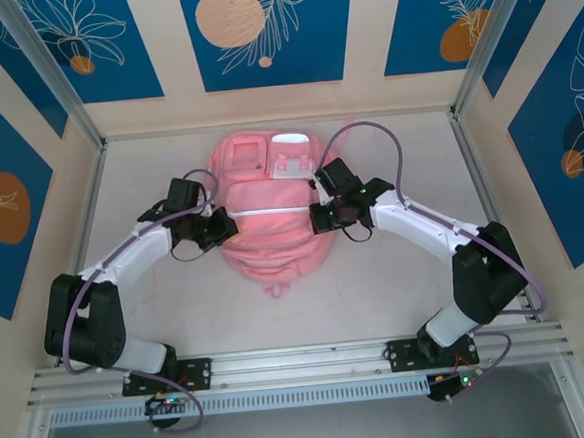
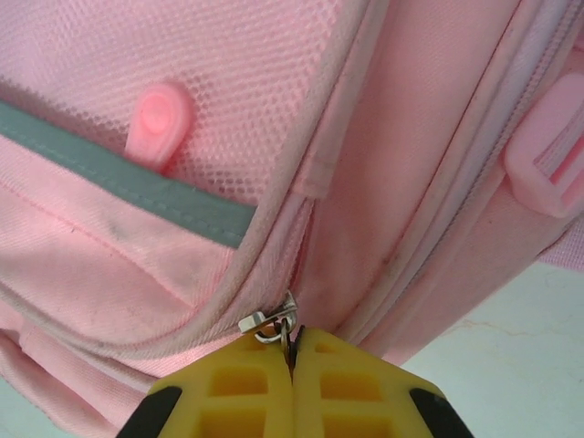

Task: Pack the student bag

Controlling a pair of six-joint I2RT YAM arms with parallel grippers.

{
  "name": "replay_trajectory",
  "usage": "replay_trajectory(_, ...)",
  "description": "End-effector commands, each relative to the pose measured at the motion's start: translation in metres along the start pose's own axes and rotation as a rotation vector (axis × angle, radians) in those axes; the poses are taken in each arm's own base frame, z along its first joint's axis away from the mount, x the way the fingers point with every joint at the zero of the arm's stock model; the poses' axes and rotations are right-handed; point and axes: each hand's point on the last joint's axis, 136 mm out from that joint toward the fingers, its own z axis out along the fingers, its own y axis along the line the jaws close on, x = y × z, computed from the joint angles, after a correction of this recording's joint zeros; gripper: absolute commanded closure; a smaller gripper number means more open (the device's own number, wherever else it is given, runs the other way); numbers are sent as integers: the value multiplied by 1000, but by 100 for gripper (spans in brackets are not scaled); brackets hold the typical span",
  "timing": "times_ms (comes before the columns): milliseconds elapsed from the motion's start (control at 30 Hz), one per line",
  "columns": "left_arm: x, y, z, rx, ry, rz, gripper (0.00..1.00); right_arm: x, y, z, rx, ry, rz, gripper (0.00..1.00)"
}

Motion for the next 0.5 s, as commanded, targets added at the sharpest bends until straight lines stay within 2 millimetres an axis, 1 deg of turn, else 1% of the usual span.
replay_trajectory(0, 12, 31, -3, -137, 60, 64, 100, -17, -44, -13, 157, -4, 105, 100)
replay_trajectory(67, 7, 22, -7, -111, 53, 73, 100, -18, -43, -18, 145, -3, 126, 93)
replay_trajectory(100, 4, 18, -10, -105, 43, 73, 99, -19, -42, -23, 135, -14, 134, 87)
replay_trajectory(167, -3, 9, -18, -100, 13, 71, 72, -19, -39, -36, 102, -42, 152, 68)
replay_trajectory(200, -8, 4, -24, -98, -7, 73, 57, -20, -38, -45, 81, -64, 160, 57)
replay_trajectory(233, -14, 0, -31, -104, -35, 76, 44, -22, -37, -56, 66, -99, 164, 46)
replay_trajectory(267, -20, -3, -38, -113, -61, 80, 36, -23, -36, -65, 54, -129, 163, 37)
replay_trajectory(300, -27, -6, -46, -127, -95, 89, 30, -25, -38, -75, 54, -168, 164, 28)
replay_trajectory(333, -34, -7, -55, -148, -130, 95, 25, -28, -42, -89, 70, -223, 158, 21)
replay_trajectory(367, -41, -7, -63, -173, -166, 101, 21, -31, -47, -99, 91, -266, 149, 16)
replay_trajectory(467, -63, 1, -92, -273, -313, 130, 7, -39, -75, -130, 211, -409, 147, 2)
